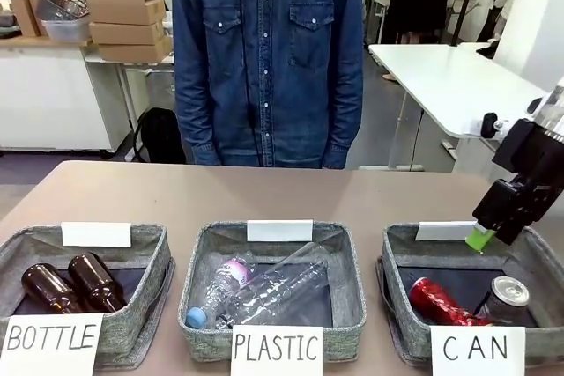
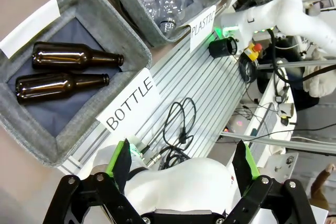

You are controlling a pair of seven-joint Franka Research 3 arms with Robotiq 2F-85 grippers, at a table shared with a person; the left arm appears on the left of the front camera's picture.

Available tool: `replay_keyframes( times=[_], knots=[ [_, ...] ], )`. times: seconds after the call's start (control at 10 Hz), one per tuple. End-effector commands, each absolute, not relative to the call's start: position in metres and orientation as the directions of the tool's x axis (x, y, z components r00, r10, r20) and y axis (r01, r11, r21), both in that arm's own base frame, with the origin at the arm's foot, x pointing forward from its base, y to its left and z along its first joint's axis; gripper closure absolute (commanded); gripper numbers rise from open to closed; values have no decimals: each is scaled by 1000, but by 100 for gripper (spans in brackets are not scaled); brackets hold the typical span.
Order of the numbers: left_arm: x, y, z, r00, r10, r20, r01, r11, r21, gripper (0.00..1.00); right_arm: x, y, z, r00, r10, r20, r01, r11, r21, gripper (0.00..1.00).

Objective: Sort the can waste into the basket.
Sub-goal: Pick up the can waste from the table and place it in the right Fabric basket.

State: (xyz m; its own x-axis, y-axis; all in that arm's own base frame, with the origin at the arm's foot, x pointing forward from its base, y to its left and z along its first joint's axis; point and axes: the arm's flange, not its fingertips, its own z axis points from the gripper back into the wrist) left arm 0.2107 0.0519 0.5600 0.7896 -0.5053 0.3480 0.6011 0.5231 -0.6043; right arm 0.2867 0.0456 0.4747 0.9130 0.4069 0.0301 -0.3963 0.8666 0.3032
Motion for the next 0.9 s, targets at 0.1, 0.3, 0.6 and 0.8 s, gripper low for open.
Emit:
replay_keyframes(
  times=[0.1, 0.3, 0.6, 0.8],
  knots=[
    [211, 52, 561, 789, -504, 350, 602, 524, -603, 0, 299, 41, 474, 919, 393, 37, -385, 871, 306, 0],
    [211, 52, 561, 789, -504, 350, 602, 524, -603, 0, 304, 40, 475, 930, 363, 53, -359, 871, 337, 0],
    [211, 52, 561, 789, -504, 350, 602, 524, -603, 0, 319, 26, 503, 989, -2, 149, -116, 622, 774, 0],
    [211, 52, 561, 789, -504, 350, 602, 524, -603, 0, 328, 10, 520, 962, -248, 117, -39, 296, 954, 0]
  ],
)
